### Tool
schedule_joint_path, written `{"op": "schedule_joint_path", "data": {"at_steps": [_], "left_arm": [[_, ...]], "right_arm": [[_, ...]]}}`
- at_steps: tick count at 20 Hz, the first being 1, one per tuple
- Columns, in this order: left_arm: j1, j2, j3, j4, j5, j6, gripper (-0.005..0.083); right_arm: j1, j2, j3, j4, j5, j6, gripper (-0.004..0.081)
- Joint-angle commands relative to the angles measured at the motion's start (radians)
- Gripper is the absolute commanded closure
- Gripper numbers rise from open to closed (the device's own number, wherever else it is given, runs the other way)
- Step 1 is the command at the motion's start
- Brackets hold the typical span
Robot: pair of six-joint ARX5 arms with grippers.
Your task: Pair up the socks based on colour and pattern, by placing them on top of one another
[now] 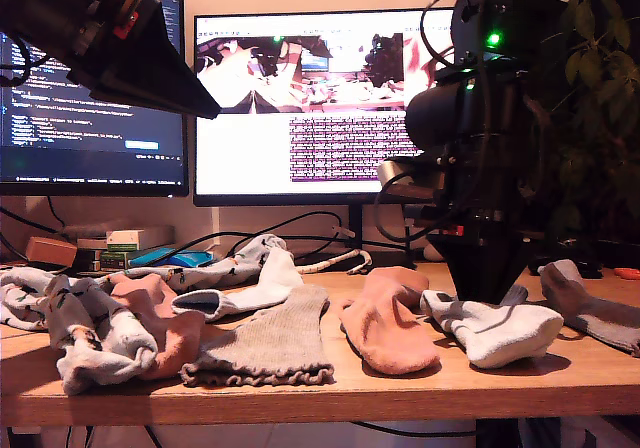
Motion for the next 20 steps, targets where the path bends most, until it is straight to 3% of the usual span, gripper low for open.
{"op": "schedule_joint_path", "data": {"at_steps": [1, 6, 15, 18, 20], "left_arm": [[-0.001, 0.020, -0.002, 0.003, 0.001, 0.002, 0.0797], [-0.002, 0.029, -0.002, 0.005, 0.002, 0.016, 0.0797], [-0.023, 0.175, 0.001, 0.038, 0.009, 0.016, 0.0797], [-0.033, 0.192, 0.011, 0.032, 0.008, 0.016, 0.0797], [-0.040, 0.195, 0.024, 0.026, 0.002, 0.016, 0.0797]], "right_arm": [[0.003, -0.040, -0.034, -0.010, 0.006, 0.009, 0.0783], [0.004, -0.178, -0.034, -0.028, 0.015, 0.044, 0.0783], [0.042, -0.546, -0.048, 0.033, 0.017, 0.095, 0.0783], [0.044, -0.654, -0.117, 0.105, 0.015, 0.098, 0.0783], [0.044, -0.736, -0.216, 0.190, 0.014, 0.118, 0.0783]]}}
